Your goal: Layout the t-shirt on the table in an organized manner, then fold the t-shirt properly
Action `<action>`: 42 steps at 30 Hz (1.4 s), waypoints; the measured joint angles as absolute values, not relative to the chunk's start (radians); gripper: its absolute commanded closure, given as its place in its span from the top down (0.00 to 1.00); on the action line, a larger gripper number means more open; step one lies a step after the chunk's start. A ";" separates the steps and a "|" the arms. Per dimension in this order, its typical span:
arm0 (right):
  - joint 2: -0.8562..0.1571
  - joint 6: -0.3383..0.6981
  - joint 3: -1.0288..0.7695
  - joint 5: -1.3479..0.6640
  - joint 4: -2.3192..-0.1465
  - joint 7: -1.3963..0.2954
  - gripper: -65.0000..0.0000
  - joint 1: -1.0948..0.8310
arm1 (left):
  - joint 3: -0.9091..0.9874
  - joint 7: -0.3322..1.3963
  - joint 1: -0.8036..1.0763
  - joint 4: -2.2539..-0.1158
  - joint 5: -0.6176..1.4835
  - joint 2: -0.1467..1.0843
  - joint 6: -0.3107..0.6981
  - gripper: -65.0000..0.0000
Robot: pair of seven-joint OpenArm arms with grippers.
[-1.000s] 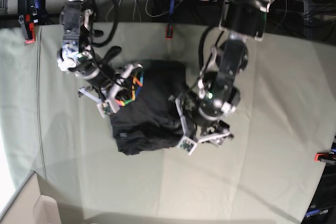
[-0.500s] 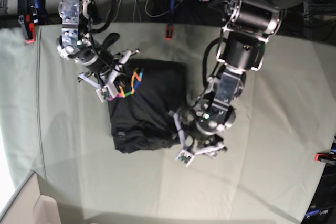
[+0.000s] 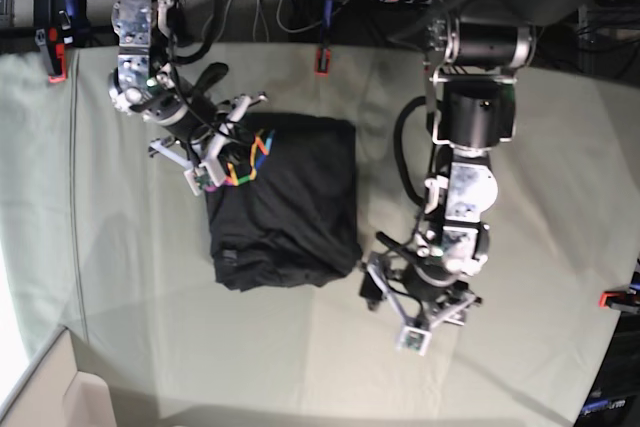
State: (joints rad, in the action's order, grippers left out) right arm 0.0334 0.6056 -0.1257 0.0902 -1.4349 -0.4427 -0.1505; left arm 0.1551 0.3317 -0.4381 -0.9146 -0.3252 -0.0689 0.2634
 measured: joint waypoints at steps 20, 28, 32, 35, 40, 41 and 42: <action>0.094 0.608 -0.487 0.097 -1.716 -0.467 0.00 -0.249 | 0.620 0.569 0.042 -1.471 -0.319 0.128 0.268 0.41; 0.153 0.609 -0.547 0.094 -1.832 -0.462 0.00 -0.451 | 0.703 0.566 0.263 -1.634 -0.116 0.120 0.263 0.02; 0.158 0.610 -0.549 0.093 -1.840 -0.453 0.00 -0.534 | 0.700 0.564 0.404 -1.732 -0.016 0.103 0.259 0.00; 0.158 0.610 -0.552 0.092 -1.840 -0.453 0.00 -0.601 | 0.696 0.558 0.484 -1.763 0.039 0.051 0.271 0.00; 0.152 0.612 -0.550 -0.001 -1.840 -0.452 0.00 -0.698 | 0.665 0.546 0.563 -1.723 0.042 -0.009 0.257 0.00; 0.151 0.612 -0.549 -0.002 -1.839 -0.452 0.00 -0.710 | 0.644 0.549 0.575 -1.703 0.042 -0.012 0.259 0.00; 0.151 0.612 -0.548 -0.009 -1.830 -0.447 0.00 -0.719 | 0.614 0.538 0.588 -1.673 0.047 -0.015 0.263 0.00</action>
